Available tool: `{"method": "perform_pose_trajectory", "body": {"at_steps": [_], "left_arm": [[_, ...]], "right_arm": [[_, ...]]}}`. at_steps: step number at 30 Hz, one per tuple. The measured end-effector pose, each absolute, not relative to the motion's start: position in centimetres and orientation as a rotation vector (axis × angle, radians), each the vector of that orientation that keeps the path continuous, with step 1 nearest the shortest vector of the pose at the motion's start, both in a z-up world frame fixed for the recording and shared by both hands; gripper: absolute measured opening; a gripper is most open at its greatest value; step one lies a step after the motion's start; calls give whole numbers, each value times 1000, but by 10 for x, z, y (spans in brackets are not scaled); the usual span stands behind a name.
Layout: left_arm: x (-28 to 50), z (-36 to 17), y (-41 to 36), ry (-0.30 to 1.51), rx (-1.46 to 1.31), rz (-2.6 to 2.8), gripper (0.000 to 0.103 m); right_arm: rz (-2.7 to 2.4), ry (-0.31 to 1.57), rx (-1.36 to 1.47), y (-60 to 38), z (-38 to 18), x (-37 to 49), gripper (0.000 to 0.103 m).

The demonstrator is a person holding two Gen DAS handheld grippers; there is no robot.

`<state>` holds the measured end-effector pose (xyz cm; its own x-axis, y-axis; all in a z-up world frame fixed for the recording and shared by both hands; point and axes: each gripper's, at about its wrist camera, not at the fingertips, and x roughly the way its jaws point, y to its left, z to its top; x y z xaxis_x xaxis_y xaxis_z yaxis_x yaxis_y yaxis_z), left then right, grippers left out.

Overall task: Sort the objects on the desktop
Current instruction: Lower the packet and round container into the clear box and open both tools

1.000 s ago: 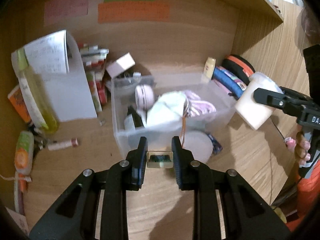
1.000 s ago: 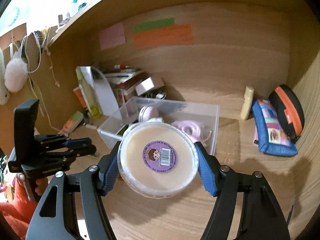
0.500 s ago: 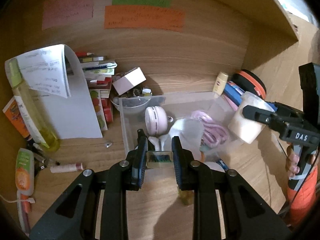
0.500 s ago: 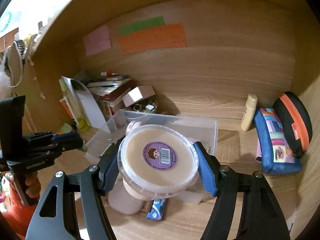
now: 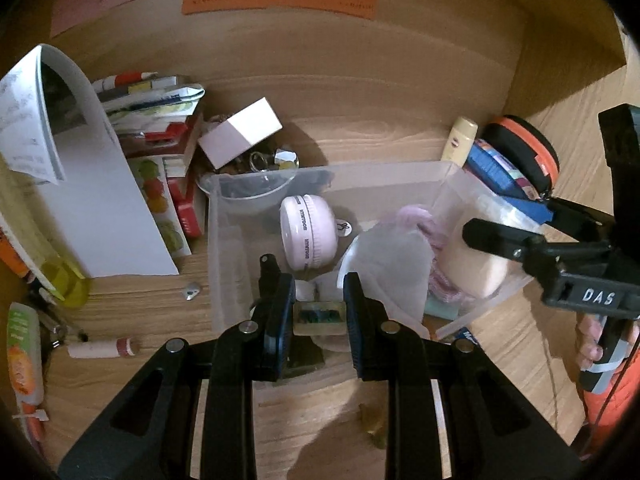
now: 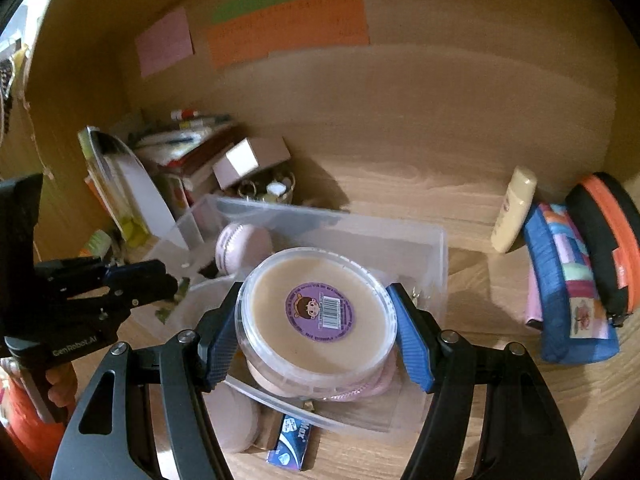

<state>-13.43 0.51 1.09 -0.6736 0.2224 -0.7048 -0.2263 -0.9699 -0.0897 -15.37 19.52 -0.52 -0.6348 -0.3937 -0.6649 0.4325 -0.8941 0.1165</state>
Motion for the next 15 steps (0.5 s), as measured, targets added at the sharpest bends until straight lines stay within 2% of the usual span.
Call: {"method": "perform_pose_trajectory", "body": {"at_steps": [3, 5, 8, 14, 15], "left_arm": [[-135, 7, 6, 18, -1130, 2684, 26], [-137, 6, 6, 21, -1140, 2684, 40], [-136, 5, 6, 18, -1133, 2697, 54], [-131, 12, 3, 4, -1084, 2702, 72], [-131, 14, 2, -1, -1074, 2697, 72]], "right_arm": [[-2503, 95, 986, 194, -8, -156, 66], [-2501, 100, 980, 193, -7, -156, 66], [-2510, 138, 971, 190, -8, -158, 67], [-2536, 223, 971, 177, -13, -163, 68], [-2541, 242, 974, 175, -14, -163, 69]]}}
